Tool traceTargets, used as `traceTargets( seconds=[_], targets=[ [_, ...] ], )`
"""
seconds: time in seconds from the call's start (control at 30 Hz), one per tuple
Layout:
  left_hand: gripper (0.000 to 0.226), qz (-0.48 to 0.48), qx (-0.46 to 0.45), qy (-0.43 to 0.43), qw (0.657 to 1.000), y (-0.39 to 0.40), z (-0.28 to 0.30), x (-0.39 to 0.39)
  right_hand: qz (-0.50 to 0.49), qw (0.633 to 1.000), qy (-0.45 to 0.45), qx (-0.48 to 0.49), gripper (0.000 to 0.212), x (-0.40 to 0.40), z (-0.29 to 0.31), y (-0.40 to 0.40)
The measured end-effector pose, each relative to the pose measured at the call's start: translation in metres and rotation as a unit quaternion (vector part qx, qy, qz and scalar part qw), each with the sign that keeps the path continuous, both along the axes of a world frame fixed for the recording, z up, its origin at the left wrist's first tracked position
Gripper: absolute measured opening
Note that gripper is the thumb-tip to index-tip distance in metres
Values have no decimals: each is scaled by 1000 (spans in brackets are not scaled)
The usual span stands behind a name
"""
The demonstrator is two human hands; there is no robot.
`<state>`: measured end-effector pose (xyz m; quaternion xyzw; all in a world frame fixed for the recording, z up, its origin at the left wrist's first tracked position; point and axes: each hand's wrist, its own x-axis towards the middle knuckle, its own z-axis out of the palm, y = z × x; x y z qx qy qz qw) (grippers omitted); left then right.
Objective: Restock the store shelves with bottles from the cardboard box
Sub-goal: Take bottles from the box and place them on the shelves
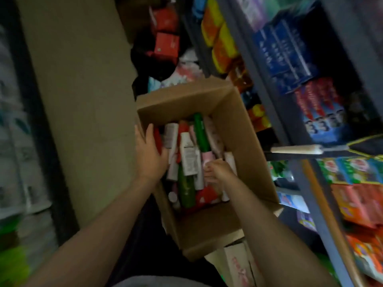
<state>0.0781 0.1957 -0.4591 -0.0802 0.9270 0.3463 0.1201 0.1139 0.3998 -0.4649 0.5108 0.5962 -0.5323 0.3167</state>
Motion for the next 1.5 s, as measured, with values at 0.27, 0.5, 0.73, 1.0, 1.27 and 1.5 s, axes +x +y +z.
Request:
traceTargets(
  seconds=[0.27, 0.5, 0.73, 1.0, 1.27, 1.5],
  targets=[
    [64, 58, 87, 19, 994, 10, -5, -1, 76, 980, 93, 158, 27, -42, -69, -9],
    [53, 71, 87, 36, 993, 14, -6, -3, 173, 975, 63, 126, 44, -77, -96, -6],
    [53, 65, 90, 50, 993, 7, -10, 0, 126, 984, 54, 110, 37, -90, -109, -7],
    [56, 66, 99, 36, 992, 8, -10, 0, 57, 991, 64, 100, 37, -60, -90, -26],
    [68, 29, 73, 8, 997, -3, -4, 0, -64, 982, 166, 68, 21, 10, 21, -16],
    [73, -148, 25, 167, 975, 23, 90, 14, -35, 942, 308, 128, 20, 53, 147, 15]
  ],
)
